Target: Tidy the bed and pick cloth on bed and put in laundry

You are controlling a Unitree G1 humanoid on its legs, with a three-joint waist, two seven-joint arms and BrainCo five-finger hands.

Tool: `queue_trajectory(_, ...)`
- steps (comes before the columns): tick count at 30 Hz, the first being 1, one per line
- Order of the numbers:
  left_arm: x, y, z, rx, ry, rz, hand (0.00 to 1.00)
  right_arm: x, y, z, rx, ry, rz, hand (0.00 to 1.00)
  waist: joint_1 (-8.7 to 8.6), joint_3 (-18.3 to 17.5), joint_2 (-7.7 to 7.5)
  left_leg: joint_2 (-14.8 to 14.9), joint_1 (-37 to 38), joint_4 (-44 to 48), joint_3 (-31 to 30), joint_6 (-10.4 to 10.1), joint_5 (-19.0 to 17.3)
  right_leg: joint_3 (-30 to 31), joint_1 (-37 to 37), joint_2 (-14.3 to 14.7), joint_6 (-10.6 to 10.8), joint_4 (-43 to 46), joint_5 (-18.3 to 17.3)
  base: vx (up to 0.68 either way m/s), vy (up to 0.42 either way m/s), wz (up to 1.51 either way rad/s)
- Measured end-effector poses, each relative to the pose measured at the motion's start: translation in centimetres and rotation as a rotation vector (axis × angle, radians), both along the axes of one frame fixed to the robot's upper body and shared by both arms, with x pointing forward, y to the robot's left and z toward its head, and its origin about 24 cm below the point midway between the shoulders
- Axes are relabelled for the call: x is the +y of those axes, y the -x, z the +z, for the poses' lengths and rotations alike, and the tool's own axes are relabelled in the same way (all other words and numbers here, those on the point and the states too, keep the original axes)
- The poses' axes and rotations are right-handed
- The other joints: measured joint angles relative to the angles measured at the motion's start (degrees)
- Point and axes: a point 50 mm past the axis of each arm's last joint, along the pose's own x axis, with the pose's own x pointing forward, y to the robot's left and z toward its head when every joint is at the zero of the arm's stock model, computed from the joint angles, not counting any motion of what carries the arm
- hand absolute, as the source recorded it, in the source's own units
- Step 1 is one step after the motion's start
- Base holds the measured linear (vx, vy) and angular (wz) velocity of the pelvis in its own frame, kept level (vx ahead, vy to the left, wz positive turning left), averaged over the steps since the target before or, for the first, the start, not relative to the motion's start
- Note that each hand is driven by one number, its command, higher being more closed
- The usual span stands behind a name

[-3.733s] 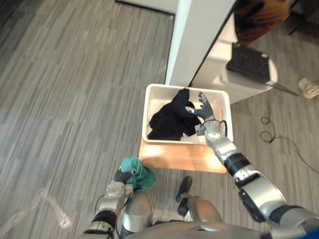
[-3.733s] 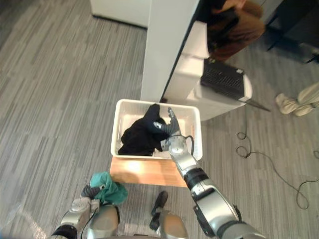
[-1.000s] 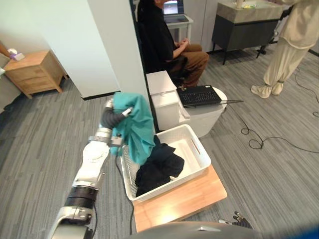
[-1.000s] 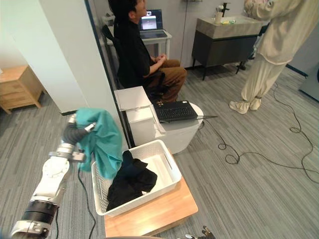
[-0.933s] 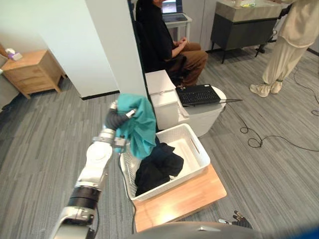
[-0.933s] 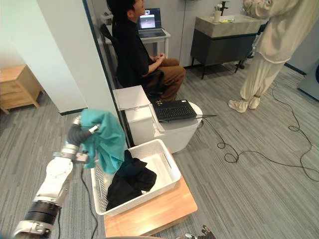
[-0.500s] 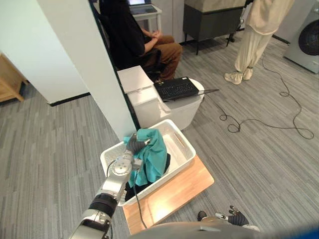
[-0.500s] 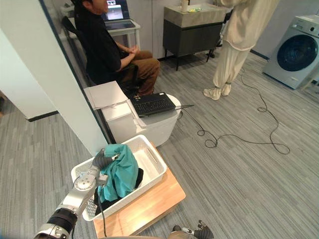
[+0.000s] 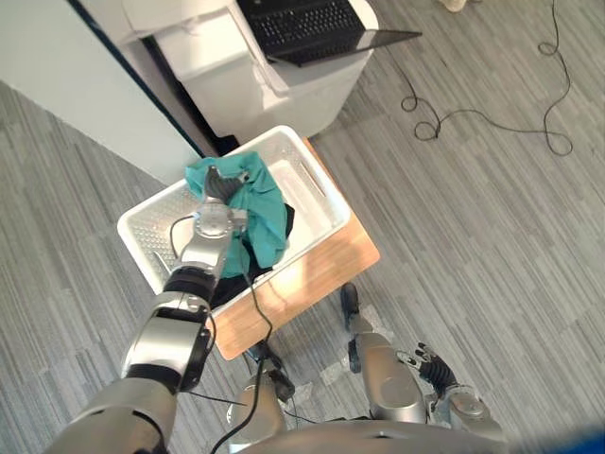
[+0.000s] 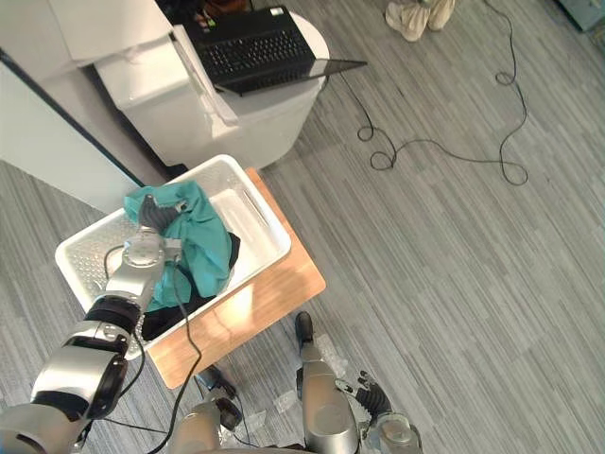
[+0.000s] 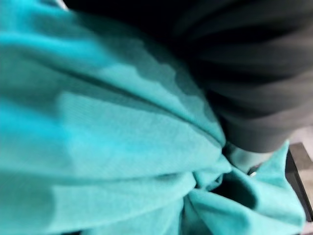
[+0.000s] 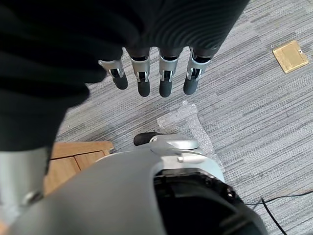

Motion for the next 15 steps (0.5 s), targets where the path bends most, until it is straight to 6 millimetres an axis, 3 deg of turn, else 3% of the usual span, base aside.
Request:
queue_trajectory(5, -2.5, -0.3, -1.0, 0.075, 0.100, -0.102, 0.00, 0.4, -0.2, 0.9, -0.070, -0.019, 0.033, 0.00, 1.08, 0.1, 0.10, 0.5, -0.7, 0.4, 1.4, -0.1, 0.1, 0.0, -0.8, 0.1, -0.1, 0.2, 0.1, 0.01, -0.015, -0.01)
queue_trajectory(10, -3.4, -0.1, -2.1, 0.111, 0.235, -0.160, 0.00, 0.6, -0.6, 1.4, -0.100, -0.020, 0.049, 0.00, 2.06, 0.0, 0.16, 0.6, -0.3, 2.0, 1.4, -0.1, 0.1, -0.1, 0.5, -0.5, -0.1, 0.2, 0.1, -0.01, -0.017, 0.05)
queue_trajectory(15, -3.1, 1.6, -4.6, 0.128, 0.302, -0.159, 0.00, 0.4, -0.4, 1.2, -0.076, -0.012, 0.043, 0.00, 2.08, -0.4, 1.08, 0.4, 3.5, 2.2, 1.1, -0.1, 0.1, -1.1, 4.6, -0.3, -0.5, 0.1, -0.3, -0.03, -0.009, 0.04)
